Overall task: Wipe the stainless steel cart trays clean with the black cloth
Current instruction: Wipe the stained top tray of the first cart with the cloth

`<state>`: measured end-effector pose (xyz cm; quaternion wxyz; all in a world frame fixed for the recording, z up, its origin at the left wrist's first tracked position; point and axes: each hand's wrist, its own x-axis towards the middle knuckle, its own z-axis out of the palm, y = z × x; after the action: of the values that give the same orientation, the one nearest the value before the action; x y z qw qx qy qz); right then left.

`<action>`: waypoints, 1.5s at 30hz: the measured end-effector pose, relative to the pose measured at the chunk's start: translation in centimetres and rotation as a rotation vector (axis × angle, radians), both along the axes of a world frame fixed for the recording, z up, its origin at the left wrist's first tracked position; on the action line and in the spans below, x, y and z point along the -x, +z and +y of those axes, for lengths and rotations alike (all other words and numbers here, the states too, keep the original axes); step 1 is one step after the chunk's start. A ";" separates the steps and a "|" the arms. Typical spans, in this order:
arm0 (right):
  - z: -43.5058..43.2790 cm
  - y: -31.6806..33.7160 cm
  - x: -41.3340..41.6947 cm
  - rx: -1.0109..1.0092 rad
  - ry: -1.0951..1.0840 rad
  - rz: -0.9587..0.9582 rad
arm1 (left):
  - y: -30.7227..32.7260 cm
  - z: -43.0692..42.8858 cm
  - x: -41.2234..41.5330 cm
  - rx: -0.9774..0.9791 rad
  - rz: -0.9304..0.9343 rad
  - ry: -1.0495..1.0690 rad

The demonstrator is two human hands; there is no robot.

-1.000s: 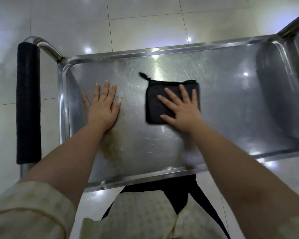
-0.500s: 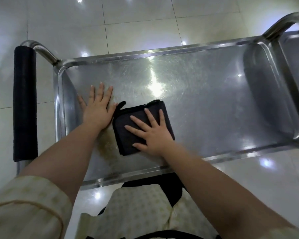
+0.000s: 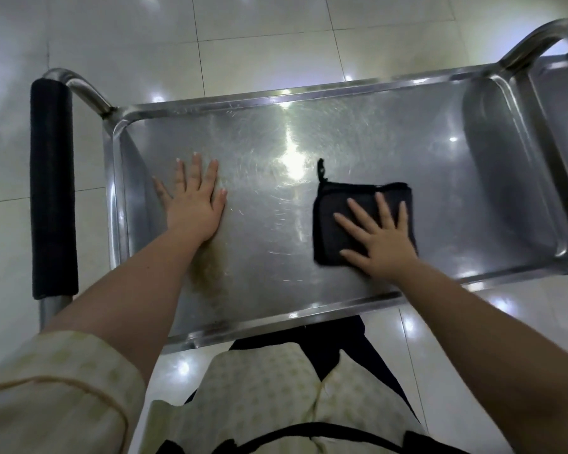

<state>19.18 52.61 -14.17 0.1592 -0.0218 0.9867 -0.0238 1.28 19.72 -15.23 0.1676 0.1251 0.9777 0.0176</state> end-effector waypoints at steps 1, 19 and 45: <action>-2.9 -0.1 0.0 0.029 0.128 0.017 | 0.0 -0.1 0.0 0.000 -0.004 -0.001; 5.5 0.5 -6.2 -0.058 -0.027 -0.046 | -0.1 0.0 -0.4 -0.014 0.009 0.008; -10.2 0.3 11.8 0.145 -0.166 -0.022 | -0.3 2.8 -19.2 -0.123 0.053 -0.078</action>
<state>7.40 42.45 -13.91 0.1655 0.0489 0.9790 -0.1084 20.44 22.53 -15.50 0.1341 0.1737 0.9733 0.0677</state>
